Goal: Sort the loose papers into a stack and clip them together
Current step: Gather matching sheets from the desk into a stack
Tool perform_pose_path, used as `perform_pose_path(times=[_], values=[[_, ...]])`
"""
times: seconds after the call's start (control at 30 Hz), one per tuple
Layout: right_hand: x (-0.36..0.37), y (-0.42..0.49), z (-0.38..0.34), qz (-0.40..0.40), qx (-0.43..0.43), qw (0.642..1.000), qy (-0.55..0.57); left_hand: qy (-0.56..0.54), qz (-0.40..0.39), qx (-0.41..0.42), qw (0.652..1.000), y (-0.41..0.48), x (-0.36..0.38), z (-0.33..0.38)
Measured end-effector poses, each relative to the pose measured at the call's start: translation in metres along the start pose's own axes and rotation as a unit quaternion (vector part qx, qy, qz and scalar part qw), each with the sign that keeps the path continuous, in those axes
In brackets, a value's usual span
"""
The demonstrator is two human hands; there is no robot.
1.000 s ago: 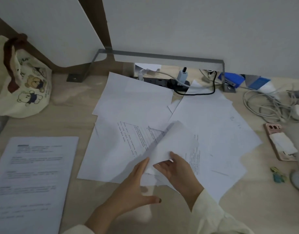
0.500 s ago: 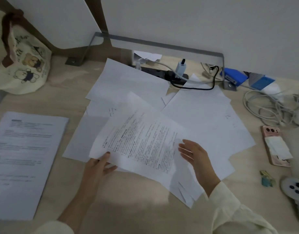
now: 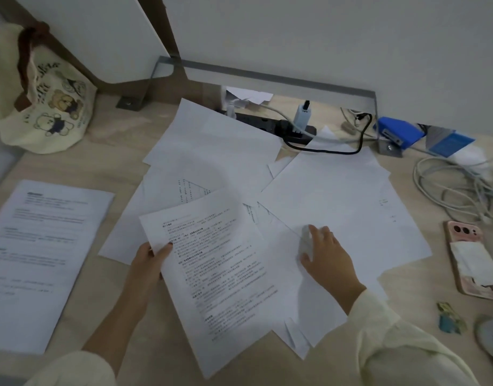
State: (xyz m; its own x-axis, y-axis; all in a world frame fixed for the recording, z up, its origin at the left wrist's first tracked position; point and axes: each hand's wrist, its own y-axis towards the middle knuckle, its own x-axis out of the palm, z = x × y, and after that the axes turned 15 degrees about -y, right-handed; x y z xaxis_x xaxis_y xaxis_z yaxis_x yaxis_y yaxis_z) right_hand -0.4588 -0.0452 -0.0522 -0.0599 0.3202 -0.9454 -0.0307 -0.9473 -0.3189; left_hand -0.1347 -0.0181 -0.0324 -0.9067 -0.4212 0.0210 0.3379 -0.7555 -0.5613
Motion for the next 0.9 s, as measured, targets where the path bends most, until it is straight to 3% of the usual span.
perform_pose_path(times=[0.17,0.27,0.33,0.4,0.5,0.6,0.67,0.8,0.9], values=[[0.004,0.001,-0.003,0.068,-0.023,0.987,-0.141,0.019,-0.001,-0.019,1.000,-0.011,0.004,-0.026],[0.002,0.003,0.000,0.115,-0.031,0.981,-0.151,0.021,-0.009,-0.015,1.000,-0.023,0.009,-0.027],[-0.002,0.005,0.003,0.143,-0.025,0.985,-0.095,0.031,-0.007,-0.017,0.999,-0.025,0.007,-0.030],[-0.007,0.004,0.008,0.135,0.033,0.990,-0.019,0.037,0.005,-0.025,0.999,-0.026,0.003,-0.032],[-0.022,-0.001,0.012,0.075,0.098,0.984,0.132,0.037,0.017,-0.034,0.999,-0.028,0.001,-0.036],[-0.043,-0.009,0.007,0.007,0.077,0.952,0.297,0.027,0.017,-0.034,0.999,-0.030,0.002,-0.034],[-0.060,-0.018,0.004,-0.064,0.036,0.910,0.407,0.023,0.009,-0.032,0.999,-0.031,0.003,-0.033],[-0.092,-0.037,0.004,-0.214,-0.077,0.747,0.624,0.012,-0.002,-0.031,0.999,-0.039,0.006,-0.029],[-0.099,-0.043,0.010,-0.225,-0.135,0.642,0.721,-0.006,-0.008,-0.036,0.999,-0.043,0.007,-0.027]])
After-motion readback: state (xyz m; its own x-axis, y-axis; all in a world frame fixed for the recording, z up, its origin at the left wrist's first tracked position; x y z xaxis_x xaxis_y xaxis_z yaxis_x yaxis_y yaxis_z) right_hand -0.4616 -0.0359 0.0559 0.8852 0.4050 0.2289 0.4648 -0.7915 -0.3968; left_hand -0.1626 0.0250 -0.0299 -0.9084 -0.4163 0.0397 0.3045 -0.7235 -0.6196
